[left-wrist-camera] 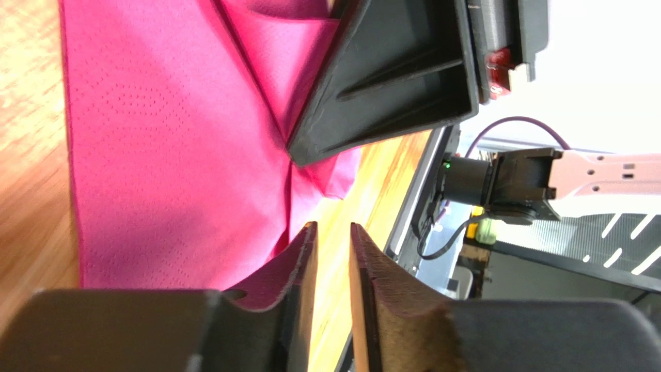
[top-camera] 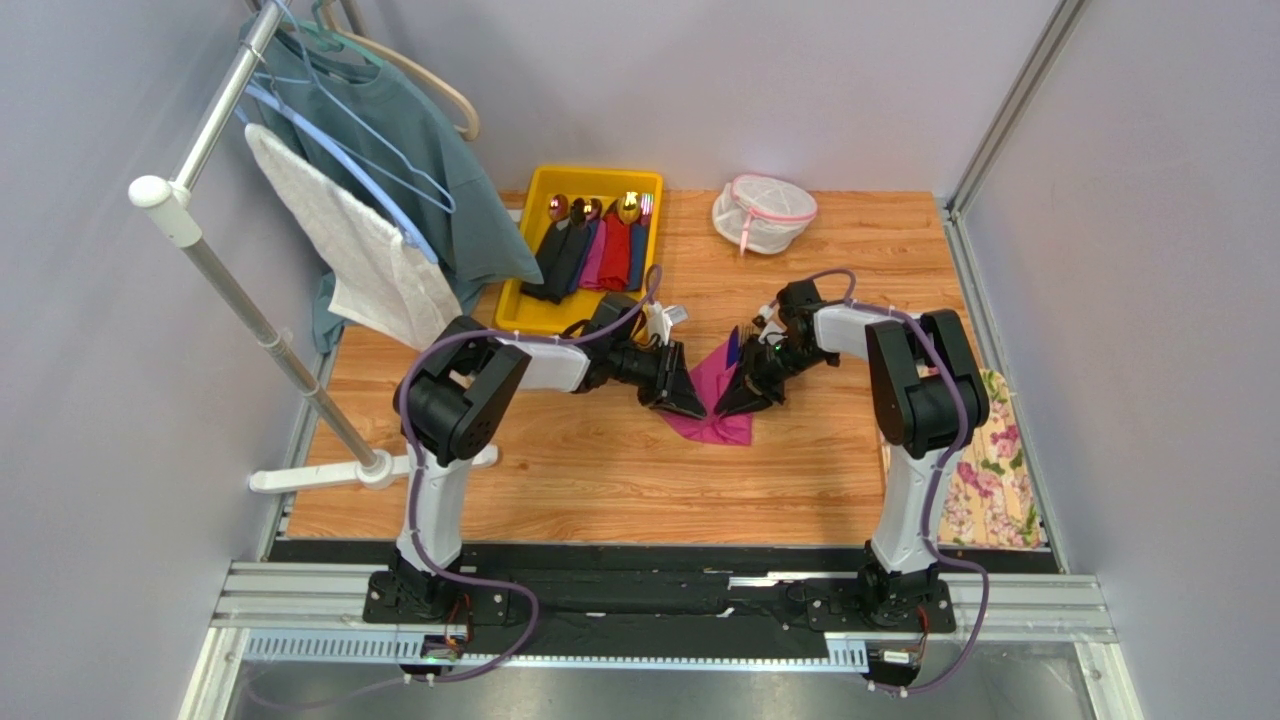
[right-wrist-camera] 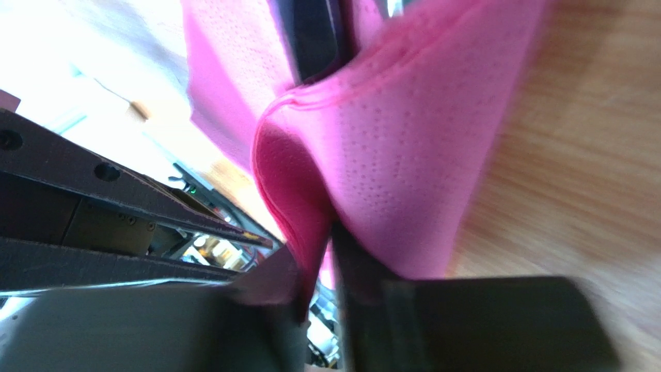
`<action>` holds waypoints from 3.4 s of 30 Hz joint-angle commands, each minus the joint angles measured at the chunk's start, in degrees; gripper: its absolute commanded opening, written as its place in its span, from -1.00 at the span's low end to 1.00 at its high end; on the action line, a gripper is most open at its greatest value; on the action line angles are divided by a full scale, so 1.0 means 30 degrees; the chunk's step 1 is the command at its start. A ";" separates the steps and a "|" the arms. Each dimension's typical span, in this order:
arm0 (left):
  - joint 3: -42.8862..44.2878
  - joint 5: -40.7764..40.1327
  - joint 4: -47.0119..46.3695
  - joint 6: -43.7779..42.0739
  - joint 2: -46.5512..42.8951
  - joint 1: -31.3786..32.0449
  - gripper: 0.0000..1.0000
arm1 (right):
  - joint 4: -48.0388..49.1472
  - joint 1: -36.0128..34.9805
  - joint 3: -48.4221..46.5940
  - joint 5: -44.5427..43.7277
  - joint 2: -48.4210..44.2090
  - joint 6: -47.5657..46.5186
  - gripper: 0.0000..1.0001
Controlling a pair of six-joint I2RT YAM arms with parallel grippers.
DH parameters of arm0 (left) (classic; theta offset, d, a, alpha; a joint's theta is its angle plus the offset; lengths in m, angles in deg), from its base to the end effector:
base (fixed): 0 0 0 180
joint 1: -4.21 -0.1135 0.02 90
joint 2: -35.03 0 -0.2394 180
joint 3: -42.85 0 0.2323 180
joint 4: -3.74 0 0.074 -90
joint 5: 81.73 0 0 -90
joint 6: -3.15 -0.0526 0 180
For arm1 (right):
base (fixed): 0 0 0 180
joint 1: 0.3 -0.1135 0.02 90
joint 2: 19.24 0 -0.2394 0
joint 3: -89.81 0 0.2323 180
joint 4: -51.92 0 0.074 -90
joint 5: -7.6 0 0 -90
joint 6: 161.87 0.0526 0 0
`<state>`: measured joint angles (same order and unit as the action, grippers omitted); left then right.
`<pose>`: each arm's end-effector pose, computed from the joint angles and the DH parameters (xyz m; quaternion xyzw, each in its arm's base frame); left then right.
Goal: Place the utensils on the paper napkin and roll it up
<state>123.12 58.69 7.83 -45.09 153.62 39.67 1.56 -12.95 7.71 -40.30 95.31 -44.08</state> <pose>0.2992 -0.2629 0.1072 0.1261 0.8360 -0.5323 0.0420 0.3139 0.1066 0.0945 -0.1004 -0.9263 -0.3566 0.0690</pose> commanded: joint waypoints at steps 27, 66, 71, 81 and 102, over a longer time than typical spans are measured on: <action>-0.0643 -0.1041 -0.5924 0.3657 -0.1941 -0.1157 -0.63 | 0.0930 -0.0297 -0.1001 0.0115 0.1048 0.1166 0.14; 0.3869 -0.2742 0.4034 -0.0443 0.2689 0.0015 -1.00 | 0.0607 -0.0414 -0.1177 0.0085 0.0638 0.0287 -0.25; 0.3255 -0.3969 0.4795 -0.0297 0.2688 -0.0131 -1.00 | 0.0608 -0.0414 -0.1352 0.0085 0.0346 0.0316 -0.30; 0.3196 -0.5028 0.6438 -0.1029 0.2630 -0.0542 -1.00 | 0.0285 -0.0181 -0.2318 0.0643 -0.2170 0.0580 -0.39; 0.3341 -0.4588 0.6231 -0.1497 0.2542 -0.0483 -1.00 | 0.1954 0.0025 -0.2495 -0.2726 -0.0507 -0.0006 -1.00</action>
<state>134.38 50.18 19.83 -45.37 160.59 38.51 4.05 -12.45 0.03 -46.11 92.05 -42.92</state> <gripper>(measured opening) 0.007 0.007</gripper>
